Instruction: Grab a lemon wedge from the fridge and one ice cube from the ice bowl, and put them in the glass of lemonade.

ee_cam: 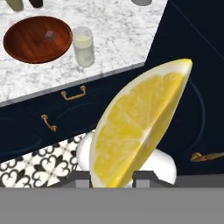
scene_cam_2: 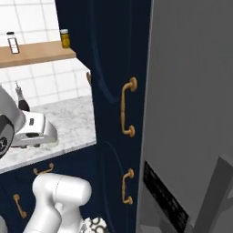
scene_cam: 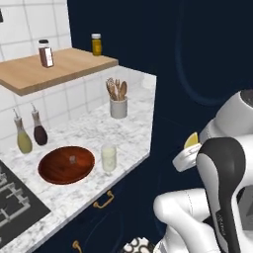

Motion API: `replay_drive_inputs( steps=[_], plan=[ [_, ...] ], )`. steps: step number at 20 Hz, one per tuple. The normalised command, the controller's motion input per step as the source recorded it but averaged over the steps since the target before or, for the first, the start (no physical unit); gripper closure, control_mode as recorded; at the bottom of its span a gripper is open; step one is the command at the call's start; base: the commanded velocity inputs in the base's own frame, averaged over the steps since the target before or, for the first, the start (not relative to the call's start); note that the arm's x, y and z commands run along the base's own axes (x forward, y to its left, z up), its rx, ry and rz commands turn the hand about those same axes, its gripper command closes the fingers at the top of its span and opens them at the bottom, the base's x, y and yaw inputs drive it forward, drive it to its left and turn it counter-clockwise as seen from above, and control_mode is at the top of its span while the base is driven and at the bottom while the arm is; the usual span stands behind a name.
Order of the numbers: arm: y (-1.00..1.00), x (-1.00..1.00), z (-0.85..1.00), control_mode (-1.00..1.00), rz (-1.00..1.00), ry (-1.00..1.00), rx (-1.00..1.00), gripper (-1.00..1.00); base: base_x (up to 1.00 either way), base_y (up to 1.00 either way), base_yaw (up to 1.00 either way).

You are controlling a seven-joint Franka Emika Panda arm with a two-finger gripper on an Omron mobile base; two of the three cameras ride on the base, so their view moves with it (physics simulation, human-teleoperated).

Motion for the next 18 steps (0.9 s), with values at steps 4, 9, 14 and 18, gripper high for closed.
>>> replay_drive_inputs(
  steps=[4,9,14,18],
  plan=[
    [0.0,0.0,0.0,1.0,0.0,0.0,0.0,1.0,0.31,-0.27,0.28],
    [0.0,0.0,0.0,1.0,0.0,0.0,0.0,1.0,0.04,0.31,0.17],
    [0.0,0.0,0.0,1.0,0.0,0.0,0.0,1.0,0.0,0.05,0.03],
    [0.0,0.0,0.0,1.0,0.0,0.0,0.0,1.0,0.14,0.1,0.0]
  ],
)
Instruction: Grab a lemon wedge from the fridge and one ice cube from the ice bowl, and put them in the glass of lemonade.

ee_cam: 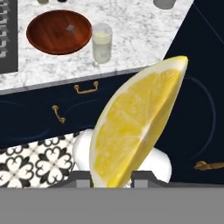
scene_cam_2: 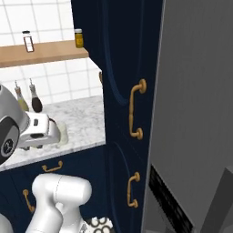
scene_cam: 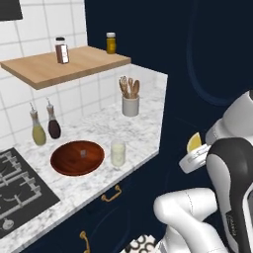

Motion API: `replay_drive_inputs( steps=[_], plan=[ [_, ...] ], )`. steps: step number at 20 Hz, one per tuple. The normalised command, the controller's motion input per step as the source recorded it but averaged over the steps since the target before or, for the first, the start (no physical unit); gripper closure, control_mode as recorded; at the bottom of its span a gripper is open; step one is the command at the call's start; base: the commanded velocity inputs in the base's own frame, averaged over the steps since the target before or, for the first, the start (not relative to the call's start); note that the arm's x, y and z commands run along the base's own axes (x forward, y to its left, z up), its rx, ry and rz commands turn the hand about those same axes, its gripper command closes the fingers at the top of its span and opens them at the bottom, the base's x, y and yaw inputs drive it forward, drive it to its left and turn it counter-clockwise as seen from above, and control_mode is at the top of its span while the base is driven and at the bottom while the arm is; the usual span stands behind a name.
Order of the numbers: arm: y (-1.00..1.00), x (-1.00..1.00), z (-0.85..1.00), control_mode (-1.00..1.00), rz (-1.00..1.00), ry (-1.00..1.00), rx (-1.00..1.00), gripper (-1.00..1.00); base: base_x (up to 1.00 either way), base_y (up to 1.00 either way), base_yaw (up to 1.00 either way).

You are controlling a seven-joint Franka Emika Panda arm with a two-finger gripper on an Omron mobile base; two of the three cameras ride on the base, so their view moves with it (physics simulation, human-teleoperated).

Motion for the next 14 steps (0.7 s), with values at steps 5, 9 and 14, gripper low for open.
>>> replay_drive_inputs(
  steps=[5,9,14],
  plan=[
    [0.35,0.96,-0.06,-1.0,0.12,0.0,0.0,1.0,0.0,0.0,0.0],
    [0.34,1.0,-0.29,-1.0,0.17,0.0,0.0,1.0,0.0,0.0,0.0],
    [0.35,0.92,-0.4,-1.0,0.15,0.02,0.0,1.0,0.0,0.0,0.0]
  ],
)
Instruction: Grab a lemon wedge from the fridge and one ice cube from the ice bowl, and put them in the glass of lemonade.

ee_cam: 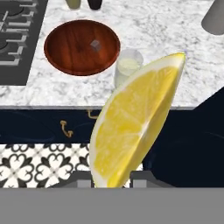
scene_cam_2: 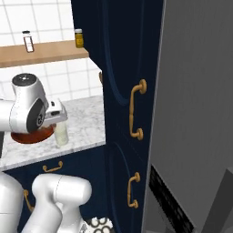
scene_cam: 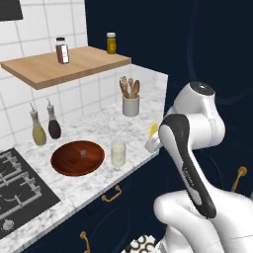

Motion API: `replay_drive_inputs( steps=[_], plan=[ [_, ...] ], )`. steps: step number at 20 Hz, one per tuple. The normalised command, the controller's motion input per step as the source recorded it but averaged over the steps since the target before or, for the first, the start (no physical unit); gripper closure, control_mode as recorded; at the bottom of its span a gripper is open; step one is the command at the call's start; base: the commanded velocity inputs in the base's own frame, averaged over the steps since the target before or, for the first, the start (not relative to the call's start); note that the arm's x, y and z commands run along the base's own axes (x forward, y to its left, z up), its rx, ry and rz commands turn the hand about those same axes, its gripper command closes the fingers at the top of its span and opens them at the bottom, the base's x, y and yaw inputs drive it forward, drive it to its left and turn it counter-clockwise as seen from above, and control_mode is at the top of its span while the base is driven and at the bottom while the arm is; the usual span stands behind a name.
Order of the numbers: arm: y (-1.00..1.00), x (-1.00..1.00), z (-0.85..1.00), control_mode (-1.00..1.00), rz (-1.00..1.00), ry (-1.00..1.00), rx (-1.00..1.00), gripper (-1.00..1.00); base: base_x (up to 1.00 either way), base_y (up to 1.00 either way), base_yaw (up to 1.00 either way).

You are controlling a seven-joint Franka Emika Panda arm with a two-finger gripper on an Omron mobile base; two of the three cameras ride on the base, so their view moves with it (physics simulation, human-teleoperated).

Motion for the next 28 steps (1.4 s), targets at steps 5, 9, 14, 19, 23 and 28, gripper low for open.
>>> replay_drive_inputs(
  steps=[5,9,14,19,23,28],
  plan=[
    [0.63,0.62,-0.03,-1.0,0.05,0.03,-0.09,1.0,0.0,0.0,0.0],
    [0.34,0.63,-0.31,-1.0,0.0,0.01,-0.09,1.0,0.0,0.0,0.0],
    [0.0,0.8,-0.52,-1.0,0.0,0.0,0.0,1.0,0.0,0.0,0.0],
    [0.09,0.21,-0.05,-1.0,0.0,0.0,0.0,1.0,0.0,0.0,0.0],
    [0.2,0.1,0.0,-1.0,0.0,0.0,0.0,1.0,0.0,0.0,0.0],
    [0.14,0.19,0.0,-1.0,0.0,0.0,0.0,1.0,0.0,0.0,0.0]
  ],
)
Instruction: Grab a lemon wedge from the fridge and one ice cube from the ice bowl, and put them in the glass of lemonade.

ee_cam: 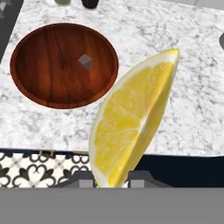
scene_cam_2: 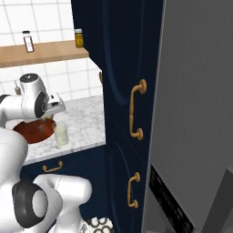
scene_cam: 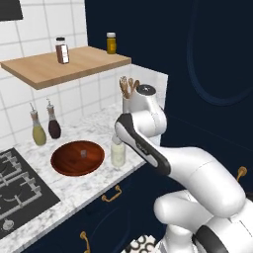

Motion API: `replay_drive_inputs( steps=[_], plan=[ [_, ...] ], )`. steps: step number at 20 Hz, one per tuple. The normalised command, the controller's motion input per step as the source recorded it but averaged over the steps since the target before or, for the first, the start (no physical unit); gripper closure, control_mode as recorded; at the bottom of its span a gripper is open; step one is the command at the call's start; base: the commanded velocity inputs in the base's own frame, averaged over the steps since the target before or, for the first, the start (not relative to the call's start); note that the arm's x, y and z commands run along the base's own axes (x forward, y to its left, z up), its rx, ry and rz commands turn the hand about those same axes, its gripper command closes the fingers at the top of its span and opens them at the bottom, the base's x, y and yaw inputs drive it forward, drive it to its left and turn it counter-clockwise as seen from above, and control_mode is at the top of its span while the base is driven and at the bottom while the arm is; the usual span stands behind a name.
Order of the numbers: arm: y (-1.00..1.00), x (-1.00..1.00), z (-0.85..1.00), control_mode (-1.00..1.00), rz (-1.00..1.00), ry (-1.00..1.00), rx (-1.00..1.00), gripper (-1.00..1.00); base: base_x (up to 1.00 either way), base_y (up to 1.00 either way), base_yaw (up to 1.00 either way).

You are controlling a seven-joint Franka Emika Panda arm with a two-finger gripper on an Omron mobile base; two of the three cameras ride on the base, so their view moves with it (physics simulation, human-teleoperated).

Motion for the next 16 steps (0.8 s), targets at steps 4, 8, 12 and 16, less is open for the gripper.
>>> replay_drive_inputs(
  steps=[4,8,12,16],
  plan=[
    [0.0,0.23,-0.19,-1.0,0.0,0.0,0.0,1.0,0.0,0.0,0.0],
    [0.0,0.06,-0.04,-1.0,0.0,0.0,0.0,1.0,0.0,0.0,0.0],
    [0.16,0.35,0.0,-1.0,0.0,0.0,0.0,1.0,0.0,0.0,0.0],
    [0.01,0.24,-0.08,-1.0,0.0,0.01,0.0,1.0,0.0,0.0,0.0]
  ],
)
